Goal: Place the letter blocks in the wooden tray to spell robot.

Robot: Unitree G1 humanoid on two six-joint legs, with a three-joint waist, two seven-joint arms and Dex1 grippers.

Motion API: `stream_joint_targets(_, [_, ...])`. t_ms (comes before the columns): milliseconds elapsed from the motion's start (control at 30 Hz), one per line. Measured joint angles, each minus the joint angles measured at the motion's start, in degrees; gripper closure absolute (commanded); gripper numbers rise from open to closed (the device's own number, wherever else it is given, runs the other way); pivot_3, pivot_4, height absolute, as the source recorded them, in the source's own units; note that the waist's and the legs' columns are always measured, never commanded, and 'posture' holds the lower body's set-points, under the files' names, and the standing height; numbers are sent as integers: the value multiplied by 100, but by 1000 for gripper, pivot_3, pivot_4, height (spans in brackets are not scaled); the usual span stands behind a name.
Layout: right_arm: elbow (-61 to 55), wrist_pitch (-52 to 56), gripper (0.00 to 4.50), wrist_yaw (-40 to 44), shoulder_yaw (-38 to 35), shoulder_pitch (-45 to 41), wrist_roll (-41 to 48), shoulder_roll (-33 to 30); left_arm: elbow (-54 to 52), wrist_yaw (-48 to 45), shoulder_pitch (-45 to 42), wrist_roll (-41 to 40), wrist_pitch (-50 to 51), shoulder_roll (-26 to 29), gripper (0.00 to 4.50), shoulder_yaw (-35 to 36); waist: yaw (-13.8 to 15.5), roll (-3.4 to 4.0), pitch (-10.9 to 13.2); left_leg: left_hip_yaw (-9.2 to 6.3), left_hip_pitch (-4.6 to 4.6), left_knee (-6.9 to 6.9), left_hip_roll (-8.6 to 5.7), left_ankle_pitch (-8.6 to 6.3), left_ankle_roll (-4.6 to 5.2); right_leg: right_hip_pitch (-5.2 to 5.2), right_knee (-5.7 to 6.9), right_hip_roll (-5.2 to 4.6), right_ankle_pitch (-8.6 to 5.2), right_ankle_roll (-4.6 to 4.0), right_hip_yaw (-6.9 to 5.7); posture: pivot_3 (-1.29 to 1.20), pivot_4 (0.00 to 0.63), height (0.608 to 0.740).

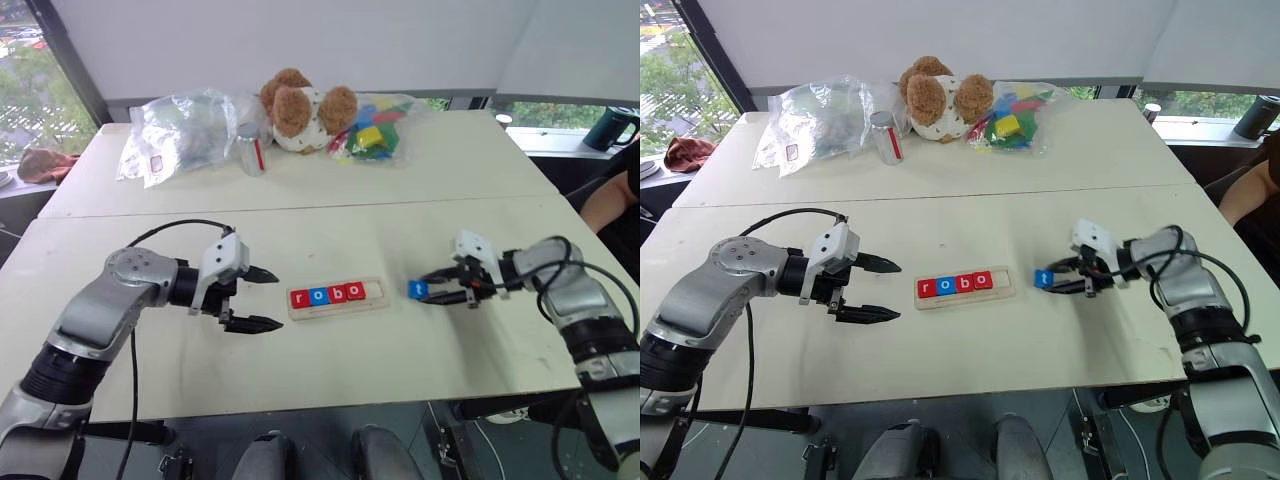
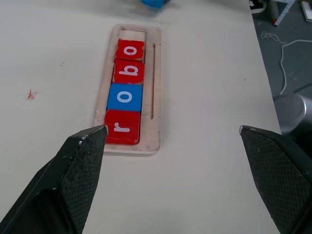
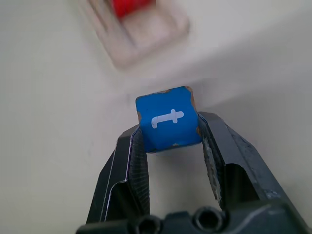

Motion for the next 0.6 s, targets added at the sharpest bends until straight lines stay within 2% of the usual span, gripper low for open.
stream_joint_targets(100, [-1,-33,3377,69,189,-431,-114,236,12,-9,-37,9,-3,-6,0,-8,33,0,0,-5,-3,-3,0,0,-1,-2,-1,0,0,0,-5,0,150,740])
stream_joint_targets(267, [685,-493,3377,124,589,-732,-466,747,74,-5,-47,69,-22,-5,0,-12,64,-1,0,-5,-9,-1,-12,4,-8,-2,-3,-16,0,0,-13,0,150,740])
stream_joint_targets(600, [1338,-1060,3377,292,733,-1032,-742,899,-64,114,77,63,15,-6,0,0,17,-1,0,-3,-11,-2,-11,14,-26,-8,-2,-15,0,0,-16,0,150,740])
